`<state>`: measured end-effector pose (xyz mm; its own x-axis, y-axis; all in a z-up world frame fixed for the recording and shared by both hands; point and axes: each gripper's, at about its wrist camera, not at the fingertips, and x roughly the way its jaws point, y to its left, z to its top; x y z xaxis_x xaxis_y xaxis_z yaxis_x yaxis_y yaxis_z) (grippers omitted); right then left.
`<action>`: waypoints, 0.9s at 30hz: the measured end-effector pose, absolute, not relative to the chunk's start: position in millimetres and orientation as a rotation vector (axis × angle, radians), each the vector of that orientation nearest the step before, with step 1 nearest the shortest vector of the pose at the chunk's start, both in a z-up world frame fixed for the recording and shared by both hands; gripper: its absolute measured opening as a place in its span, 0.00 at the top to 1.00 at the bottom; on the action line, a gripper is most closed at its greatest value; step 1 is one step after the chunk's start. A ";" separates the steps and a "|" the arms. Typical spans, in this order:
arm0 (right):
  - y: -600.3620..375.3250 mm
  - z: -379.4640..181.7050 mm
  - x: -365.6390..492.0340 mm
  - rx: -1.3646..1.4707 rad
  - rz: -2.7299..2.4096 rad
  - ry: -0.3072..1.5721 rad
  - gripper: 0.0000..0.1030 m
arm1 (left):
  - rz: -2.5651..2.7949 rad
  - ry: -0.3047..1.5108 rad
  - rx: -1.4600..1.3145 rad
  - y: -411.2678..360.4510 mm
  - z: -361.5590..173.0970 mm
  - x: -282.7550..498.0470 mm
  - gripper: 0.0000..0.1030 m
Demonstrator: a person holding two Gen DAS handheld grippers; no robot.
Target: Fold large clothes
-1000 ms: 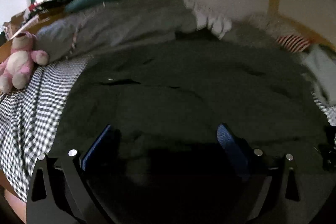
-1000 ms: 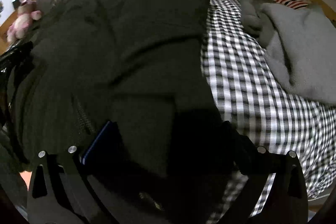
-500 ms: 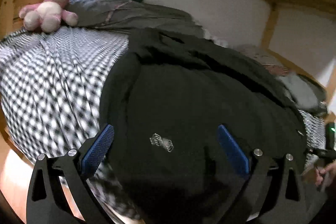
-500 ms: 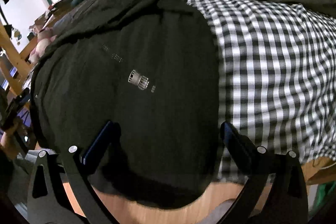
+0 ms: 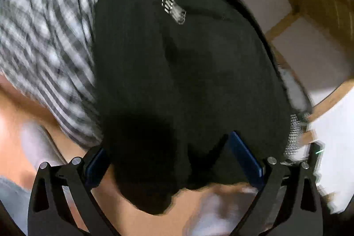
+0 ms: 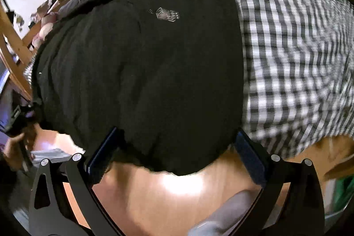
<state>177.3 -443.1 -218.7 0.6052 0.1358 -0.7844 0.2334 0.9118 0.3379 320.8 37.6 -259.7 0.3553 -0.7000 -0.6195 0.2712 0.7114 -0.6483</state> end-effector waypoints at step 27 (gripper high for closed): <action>-480.5 -259.2 154.5 1.118 0.377 0.806 0.83 | -0.768 1.089 -0.593 121.3 -192.1 267.8 0.86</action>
<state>154.5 -480.5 -259.2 0.6669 0.6403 -0.3811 0.1173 0.4149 0.9023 267.8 121.3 -192.1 0.2592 -0.7928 -0.5516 0.2537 0.6069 -0.7532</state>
